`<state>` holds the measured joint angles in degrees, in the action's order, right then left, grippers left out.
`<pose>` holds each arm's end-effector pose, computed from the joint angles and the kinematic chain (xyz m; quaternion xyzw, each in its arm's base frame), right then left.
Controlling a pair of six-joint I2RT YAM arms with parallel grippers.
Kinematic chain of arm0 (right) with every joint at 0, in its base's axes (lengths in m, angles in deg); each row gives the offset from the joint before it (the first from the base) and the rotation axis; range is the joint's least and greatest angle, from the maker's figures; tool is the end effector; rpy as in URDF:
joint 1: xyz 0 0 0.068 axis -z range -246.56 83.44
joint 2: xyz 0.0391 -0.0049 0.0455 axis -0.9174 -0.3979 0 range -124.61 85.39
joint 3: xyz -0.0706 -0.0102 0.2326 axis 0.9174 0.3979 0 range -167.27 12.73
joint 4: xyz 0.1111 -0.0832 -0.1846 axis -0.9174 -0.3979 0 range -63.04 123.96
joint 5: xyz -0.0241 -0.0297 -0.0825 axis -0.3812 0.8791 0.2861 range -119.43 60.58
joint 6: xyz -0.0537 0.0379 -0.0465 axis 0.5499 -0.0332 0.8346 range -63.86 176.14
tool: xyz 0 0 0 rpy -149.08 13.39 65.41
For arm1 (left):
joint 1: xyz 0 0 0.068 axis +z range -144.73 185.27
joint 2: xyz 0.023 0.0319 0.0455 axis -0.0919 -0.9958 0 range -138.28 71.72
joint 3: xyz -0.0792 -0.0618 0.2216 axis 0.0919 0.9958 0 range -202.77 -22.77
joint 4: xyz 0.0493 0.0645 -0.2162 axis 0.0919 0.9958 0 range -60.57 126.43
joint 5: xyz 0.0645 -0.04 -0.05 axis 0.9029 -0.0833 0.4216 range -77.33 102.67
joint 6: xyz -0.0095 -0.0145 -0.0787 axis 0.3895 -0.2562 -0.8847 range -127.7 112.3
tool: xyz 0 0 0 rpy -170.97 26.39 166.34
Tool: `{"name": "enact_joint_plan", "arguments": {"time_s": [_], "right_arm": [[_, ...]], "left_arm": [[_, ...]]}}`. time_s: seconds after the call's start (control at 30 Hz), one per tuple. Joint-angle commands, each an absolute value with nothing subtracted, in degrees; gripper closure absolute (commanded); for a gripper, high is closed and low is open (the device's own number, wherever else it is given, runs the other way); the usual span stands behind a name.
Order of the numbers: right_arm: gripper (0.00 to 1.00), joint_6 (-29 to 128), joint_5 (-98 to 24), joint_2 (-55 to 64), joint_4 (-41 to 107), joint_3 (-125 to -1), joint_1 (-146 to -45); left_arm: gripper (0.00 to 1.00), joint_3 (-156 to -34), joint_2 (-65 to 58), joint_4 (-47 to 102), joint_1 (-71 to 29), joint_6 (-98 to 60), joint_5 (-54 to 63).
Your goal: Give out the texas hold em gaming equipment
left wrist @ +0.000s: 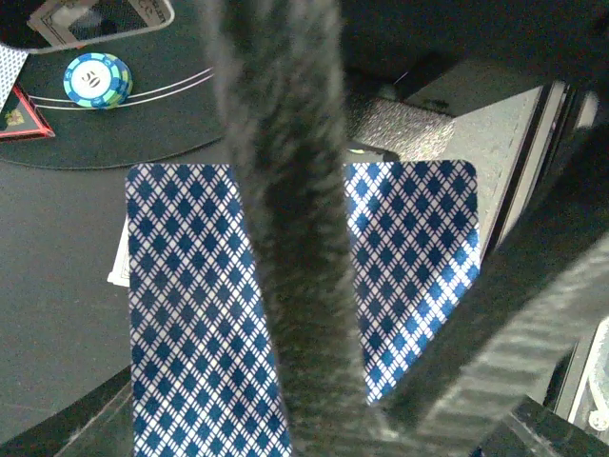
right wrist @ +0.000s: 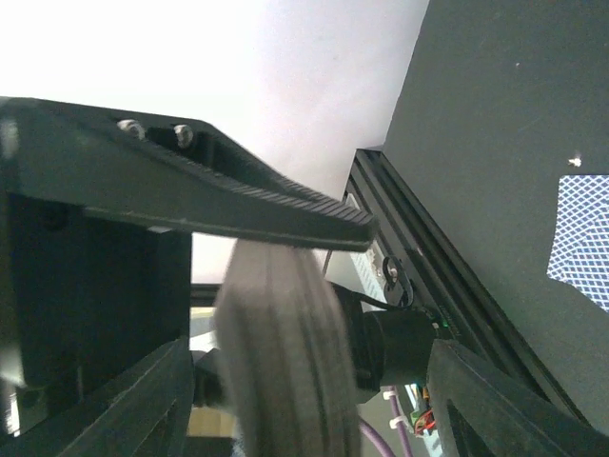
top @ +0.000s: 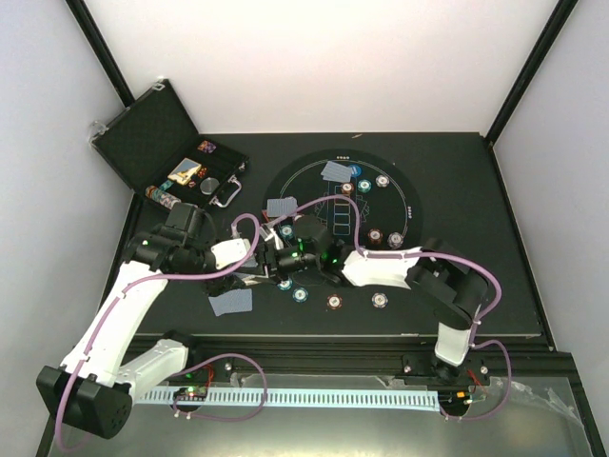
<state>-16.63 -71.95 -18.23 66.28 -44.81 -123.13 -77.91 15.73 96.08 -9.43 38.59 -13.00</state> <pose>0.1740 0.3490 0.1994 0.1183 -0.7574 -0.6420 0.0118 0.1420 -0.0686 0.2374 0.5226 0.8020 -0.1579 0.2423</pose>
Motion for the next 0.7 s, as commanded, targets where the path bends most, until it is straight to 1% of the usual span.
{"name": "enact_joint_plan", "arguments": {"time_s": [0.0, 0.23, 0.37, 0.5, 0.6, 0.67], "right_arm": [[0.31, -17.2, -72.9, -20.4, 68.2, -46.7, -123.5], [0.35, -17.8, -73.2, -22.3, 69.5, -45.2, -122.0], [0.4, -18.0, -72.7, -21.9, 70.8, -42.6, -119.8], [0.5, -15.4, -72.3, -20.9, 67.0, -42.4, -118.9], [0.62, -14.1, -72.1, -19.7, 65.0, -41.4, -118.1], [0.68, -13.9, -72.2, -18.6, 65.1, -39.9, -117.4]], "left_arm": [[0.98, -80.5, 16.8, 97.2, -9.2, 39.2, -13.4], [0.98, -80.6, 17.0, 97.4, -9.2, 39.4, -13.4], [0.98, -80.5, 17.1, 97.4, -9.2, 39.6, -13.3], [0.98, -80.5, 17.1, 97.2, -9.2, 39.5, -13.2], [0.99, -80.4, 17.1, 97.1, -9.2, 39.4, -13.0], [0.99, -80.2, 17.1, 97.1, -9.2, 39.4, -12.8]]}}
